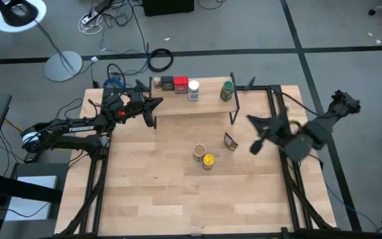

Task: Shelf spices
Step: Put the green seasoning bottle on the shelf

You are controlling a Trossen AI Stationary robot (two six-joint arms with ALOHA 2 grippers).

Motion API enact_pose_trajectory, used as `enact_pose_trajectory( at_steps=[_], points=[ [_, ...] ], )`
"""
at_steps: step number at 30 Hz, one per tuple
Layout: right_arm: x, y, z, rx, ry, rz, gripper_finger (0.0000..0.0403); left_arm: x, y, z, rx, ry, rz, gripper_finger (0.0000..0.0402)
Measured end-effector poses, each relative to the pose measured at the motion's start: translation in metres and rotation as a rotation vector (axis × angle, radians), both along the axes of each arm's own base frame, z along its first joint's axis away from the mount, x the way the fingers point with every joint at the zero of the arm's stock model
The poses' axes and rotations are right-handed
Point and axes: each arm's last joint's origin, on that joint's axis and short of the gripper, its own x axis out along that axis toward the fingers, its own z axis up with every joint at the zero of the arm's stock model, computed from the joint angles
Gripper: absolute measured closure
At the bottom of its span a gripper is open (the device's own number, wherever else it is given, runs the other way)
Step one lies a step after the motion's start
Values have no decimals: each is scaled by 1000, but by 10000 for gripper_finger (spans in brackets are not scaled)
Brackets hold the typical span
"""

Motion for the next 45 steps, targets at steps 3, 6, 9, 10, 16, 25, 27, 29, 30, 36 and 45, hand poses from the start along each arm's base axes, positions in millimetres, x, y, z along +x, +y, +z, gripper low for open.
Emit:
enact_pose_trajectory(
  at_steps=[3,6,9,10,16,25,27,29,30,36,45],
  points=[
    [34,-4,11,-40,-12,178,403,0,0,1,1,-4,0,401],
    [49,-12,20,-163,-99,254,403,0,0,2,-12,-19,-19,401],
    [45,-31,18,-191,-104,133,403,0,-1,4,-15,-43,-53,401],
    [42,-38,15,-175,-114,114,403,0,-2,4,-15,-45,-62,401],
    [22,-69,-33,-65,-192,163,403,0,-2,4,-11,-41,-80,401],
    [-25,-99,-105,-37,-336,239,403,0,-2,4,-14,-42,-85,401],
    [-29,-103,-116,-28,-324,251,403,0,-2,4,-14,-42,-85,401],
    [-31,-110,-125,-5,-297,235,403,0,-2,4,-14,-42,-85,401],
    [-31,-113,-128,14,-288,225,403,0,-2,4,-15,-41,-85,401],
    [-27,-137,-135,77,-272,255,403,0,-2,4,-15,-41,-85,401],
    [-28,-176,-140,110,-301,238,403,1,-3,4,-34,-47,-95,401]
  ],
)
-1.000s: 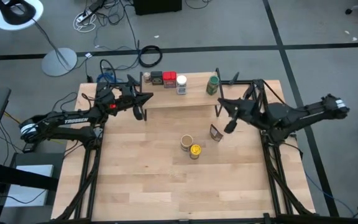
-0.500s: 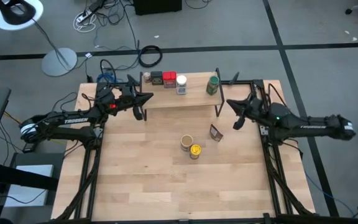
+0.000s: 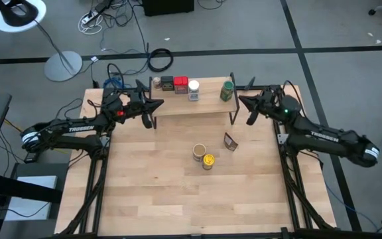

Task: Shelf spices
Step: Put the green seasoning bottle on the shelf

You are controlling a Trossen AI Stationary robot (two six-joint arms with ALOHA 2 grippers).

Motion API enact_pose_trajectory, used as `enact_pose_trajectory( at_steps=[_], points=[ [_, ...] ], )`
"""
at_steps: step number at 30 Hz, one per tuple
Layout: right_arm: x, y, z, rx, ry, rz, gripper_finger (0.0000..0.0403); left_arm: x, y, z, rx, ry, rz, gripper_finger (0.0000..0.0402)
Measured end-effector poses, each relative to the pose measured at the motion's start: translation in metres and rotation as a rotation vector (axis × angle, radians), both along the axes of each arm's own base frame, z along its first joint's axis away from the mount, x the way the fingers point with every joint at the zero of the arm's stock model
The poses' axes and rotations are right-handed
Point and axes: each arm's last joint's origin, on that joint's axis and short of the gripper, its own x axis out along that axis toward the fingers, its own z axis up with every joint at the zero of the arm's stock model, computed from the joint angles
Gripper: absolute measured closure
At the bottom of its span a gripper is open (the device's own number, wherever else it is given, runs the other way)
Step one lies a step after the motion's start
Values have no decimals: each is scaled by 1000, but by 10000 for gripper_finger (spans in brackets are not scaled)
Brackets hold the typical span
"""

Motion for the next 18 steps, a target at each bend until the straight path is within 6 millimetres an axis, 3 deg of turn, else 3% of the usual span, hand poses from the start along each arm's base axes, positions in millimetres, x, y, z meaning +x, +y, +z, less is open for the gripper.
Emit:
enact_pose_trajectory(
  at_steps=[9,18],
  points=[
    [18,-32,-8,79,47,-9,403,0,0,0,-1,2,0,401],
    [24,-38,-4,51,13,-21,403,0,-1,-1,-10,12,-27,401]
  ],
)
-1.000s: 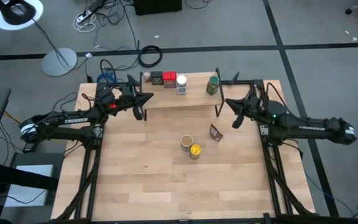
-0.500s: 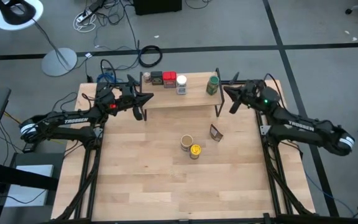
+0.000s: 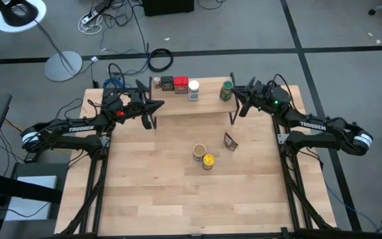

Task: Shelf spices
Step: Put the green seasoning bottle on the shelf

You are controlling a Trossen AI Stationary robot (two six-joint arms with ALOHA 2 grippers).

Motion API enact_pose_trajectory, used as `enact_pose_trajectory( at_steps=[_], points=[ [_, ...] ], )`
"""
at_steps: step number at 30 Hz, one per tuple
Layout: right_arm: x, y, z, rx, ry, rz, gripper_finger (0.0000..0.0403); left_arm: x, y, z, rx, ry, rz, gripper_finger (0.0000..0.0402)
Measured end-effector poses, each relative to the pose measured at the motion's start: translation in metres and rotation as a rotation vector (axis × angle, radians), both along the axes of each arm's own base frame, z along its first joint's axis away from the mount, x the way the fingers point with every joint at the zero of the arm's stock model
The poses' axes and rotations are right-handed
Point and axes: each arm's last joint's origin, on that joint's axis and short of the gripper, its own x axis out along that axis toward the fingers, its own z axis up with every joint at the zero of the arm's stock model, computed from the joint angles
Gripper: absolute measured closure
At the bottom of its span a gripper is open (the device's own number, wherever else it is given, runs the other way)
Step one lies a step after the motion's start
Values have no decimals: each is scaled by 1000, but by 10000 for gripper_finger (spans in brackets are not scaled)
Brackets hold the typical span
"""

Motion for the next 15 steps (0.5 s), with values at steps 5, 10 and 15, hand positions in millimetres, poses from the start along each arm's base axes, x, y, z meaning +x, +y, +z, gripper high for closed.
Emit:
enact_pose_trajectory(
  at_steps=[5,10,15],
  points=[
    [0,-1,0,0,4,-37,403,0,0,-1,-1,5,1,401],
    [-1,-2,0,-6,6,-77,403,0,0,-2,-8,18,0,401],
    [-5,2,7,-33,-21,-146,403,0,0,-3,-16,31,0,401]
  ],
)
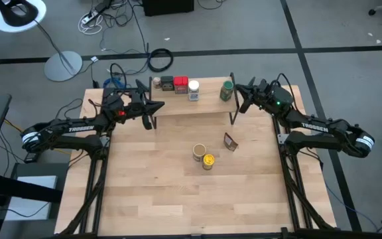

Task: Shelf spices
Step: Put the green seasoning bottle on the shelf

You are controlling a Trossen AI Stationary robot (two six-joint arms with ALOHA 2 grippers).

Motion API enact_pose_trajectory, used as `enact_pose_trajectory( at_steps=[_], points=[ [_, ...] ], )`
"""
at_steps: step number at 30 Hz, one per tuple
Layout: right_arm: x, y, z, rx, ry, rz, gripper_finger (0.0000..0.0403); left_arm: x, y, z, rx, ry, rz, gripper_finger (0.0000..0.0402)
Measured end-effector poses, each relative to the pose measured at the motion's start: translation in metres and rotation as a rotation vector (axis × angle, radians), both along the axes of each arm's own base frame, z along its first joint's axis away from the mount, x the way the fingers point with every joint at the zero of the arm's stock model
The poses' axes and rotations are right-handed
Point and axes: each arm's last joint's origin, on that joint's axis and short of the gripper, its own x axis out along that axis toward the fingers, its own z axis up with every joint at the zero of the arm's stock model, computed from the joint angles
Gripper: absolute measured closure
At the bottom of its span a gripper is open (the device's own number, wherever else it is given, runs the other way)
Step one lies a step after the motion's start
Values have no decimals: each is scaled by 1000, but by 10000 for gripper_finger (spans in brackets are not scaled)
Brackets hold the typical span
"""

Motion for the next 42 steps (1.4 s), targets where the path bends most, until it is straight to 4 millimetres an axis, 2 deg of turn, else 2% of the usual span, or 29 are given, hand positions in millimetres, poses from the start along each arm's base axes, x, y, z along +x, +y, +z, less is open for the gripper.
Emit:
enact_pose_trajectory(
  at_steps=[3,16,28,42],
  points=[
    [0,0,-2,13,18,-77,403,0,0,0,0,0,0,401],
    [14,0,-22,91,112,-153,403,0,0,0,-8,-7,-1,401],
    [25,4,-29,126,118,-63,403,0,0,1,-9,-16,-1,401],
    [35,15,-26,111,102,32,403,0,0,1,-13,-17,-2,401]
  ],
)
